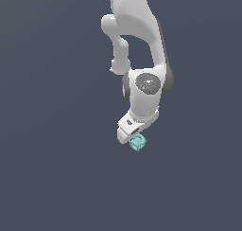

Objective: Pick up the object and move it to a goal position.

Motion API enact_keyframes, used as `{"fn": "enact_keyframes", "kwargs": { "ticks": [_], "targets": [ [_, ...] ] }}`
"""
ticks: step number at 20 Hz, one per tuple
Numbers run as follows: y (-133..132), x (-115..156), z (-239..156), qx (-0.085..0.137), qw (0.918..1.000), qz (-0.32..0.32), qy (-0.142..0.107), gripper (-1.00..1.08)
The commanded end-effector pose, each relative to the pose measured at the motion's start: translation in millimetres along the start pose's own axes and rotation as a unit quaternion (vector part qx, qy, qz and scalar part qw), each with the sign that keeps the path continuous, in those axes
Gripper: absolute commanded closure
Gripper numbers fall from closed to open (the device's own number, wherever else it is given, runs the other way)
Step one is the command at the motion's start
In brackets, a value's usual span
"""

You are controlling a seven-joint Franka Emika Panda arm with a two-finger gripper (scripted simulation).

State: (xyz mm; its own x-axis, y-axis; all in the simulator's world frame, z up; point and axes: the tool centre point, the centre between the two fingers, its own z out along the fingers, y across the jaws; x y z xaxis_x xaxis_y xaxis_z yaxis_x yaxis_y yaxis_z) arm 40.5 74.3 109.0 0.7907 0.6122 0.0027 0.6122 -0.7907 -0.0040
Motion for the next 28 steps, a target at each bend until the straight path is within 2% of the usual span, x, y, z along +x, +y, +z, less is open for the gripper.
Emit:
{"fn": "enact_keyframes", "kwargs": {
  "ticks": [1,10,16,28],
  "targets": [
    [0,4,7,-0.001,0.9996,-0.028,0.000,-0.92],
    [-1,12,19,-0.002,0.9970,-0.077,-0.001,-0.92],
    [0,11,23,-0.002,0.9971,-0.076,-0.002,-0.92],
    [-1,11,70,-0.002,0.9969,-0.079,-0.002,-0.92]
  ]
}}
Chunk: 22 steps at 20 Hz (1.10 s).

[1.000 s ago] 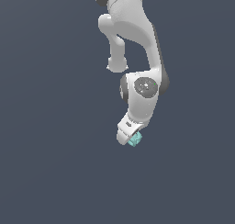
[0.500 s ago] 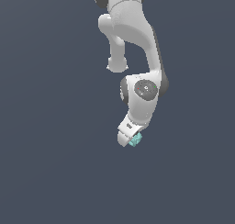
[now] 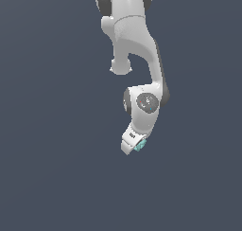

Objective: Pick up the object and move it to a goal position.

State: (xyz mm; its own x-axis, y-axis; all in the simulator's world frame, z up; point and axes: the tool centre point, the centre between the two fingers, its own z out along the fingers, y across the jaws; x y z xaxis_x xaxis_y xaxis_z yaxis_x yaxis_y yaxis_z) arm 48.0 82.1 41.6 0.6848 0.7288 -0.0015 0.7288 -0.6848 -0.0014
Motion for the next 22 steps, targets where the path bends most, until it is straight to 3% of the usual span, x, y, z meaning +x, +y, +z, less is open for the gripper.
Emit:
{"fn": "enact_keyframes", "kwargs": {
  "ticks": [1,2,3,22],
  "targets": [
    [1,1,2,-0.001,1.0000,0.000,0.001,-0.92],
    [1,1,2,-0.001,1.0000,0.000,0.001,-0.92],
    [1,1,2,-0.001,1.0000,0.000,0.001,1.08],
    [-4,-5,-15,-0.001,1.0000,0.000,0.001,1.08]
  ]
}}
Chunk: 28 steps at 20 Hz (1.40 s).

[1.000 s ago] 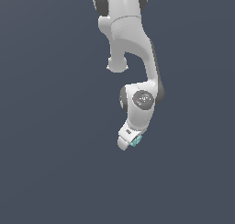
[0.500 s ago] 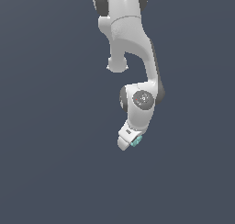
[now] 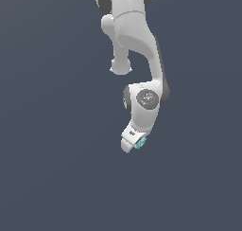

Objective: Pick up the object and move it to a goal position.

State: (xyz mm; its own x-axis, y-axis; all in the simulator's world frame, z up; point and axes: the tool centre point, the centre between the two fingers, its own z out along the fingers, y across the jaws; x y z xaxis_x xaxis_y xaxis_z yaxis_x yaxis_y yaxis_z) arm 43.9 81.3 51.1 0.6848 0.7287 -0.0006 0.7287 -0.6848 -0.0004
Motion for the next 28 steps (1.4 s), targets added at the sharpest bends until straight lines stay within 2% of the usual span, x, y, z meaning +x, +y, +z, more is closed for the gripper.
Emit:
{"fn": "enact_keyframes", "kwargs": {
  "ticks": [1,10,28],
  "targets": [
    [-2,-3,-9,0.000,1.0000,0.000,0.000,1.08],
    [-19,-22,-64,-0.001,1.0000,0.000,0.000,1.08],
    [-67,-79,-231,-0.001,1.0000,-0.001,0.000,1.08]
  ]
}}
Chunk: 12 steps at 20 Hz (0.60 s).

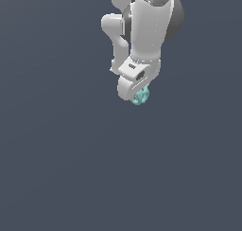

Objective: Pick up the object and move it to a goal position.

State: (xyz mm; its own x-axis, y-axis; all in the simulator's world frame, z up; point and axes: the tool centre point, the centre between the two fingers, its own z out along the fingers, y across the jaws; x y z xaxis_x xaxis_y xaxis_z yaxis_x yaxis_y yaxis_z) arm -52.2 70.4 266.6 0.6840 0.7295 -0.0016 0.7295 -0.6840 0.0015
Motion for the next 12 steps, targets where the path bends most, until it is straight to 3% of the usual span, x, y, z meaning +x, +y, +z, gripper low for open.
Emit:
{"fn": "enact_keyframes", "kwargs": {
  "ticks": [1,12],
  "targets": [
    [-8,-9,-26,0.000,1.0000,0.000,0.000,1.08],
    [-39,-46,-142,0.001,1.0000,0.000,0.001,1.08]
  ]
}}
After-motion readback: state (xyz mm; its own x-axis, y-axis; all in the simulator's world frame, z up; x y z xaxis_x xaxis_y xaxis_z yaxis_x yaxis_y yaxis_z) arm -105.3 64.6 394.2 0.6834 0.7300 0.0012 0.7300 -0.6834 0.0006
